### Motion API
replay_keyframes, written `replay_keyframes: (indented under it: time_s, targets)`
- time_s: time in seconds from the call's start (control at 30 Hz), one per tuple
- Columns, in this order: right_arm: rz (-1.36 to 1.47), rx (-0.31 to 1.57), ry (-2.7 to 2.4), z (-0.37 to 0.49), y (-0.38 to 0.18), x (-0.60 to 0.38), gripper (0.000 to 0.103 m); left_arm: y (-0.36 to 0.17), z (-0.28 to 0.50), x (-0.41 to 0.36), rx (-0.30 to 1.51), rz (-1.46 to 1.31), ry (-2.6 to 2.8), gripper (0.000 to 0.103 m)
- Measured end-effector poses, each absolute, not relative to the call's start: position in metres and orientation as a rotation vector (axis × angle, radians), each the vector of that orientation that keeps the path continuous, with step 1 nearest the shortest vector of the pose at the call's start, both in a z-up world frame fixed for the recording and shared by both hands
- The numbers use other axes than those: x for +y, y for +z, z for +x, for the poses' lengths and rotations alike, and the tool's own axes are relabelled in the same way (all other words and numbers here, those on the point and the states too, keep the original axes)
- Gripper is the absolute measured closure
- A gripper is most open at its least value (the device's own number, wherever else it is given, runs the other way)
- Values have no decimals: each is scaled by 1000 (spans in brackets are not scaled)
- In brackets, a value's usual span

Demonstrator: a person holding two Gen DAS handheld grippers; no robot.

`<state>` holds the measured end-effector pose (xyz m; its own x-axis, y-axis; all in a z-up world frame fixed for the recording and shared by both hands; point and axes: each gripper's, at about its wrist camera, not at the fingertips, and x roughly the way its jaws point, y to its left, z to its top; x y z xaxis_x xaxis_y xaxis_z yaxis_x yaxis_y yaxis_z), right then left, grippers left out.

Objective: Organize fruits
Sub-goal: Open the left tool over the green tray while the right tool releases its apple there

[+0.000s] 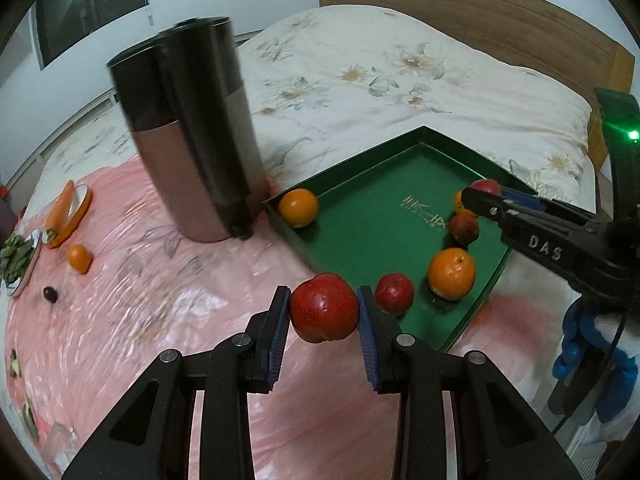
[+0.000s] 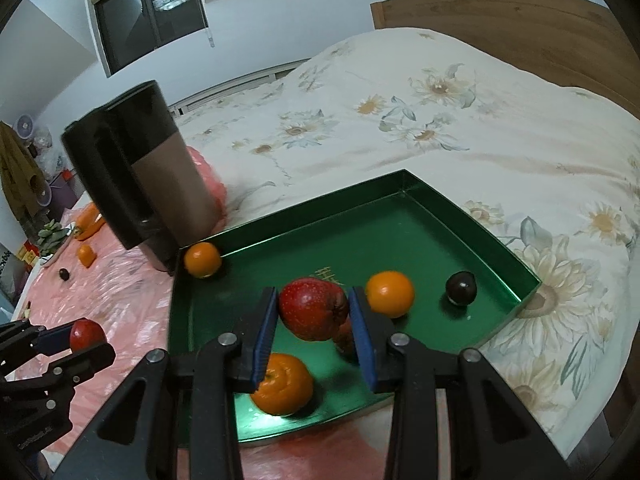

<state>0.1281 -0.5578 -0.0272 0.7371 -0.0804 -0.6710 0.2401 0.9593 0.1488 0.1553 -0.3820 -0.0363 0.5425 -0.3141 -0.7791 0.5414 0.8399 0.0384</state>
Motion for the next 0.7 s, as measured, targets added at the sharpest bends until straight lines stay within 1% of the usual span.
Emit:
replay_keyframes:
  time_s: [0.7]
  targets:
    - [211,777,-206,142,-52,-578,59,-64,182,-443,876,349,-566,75]
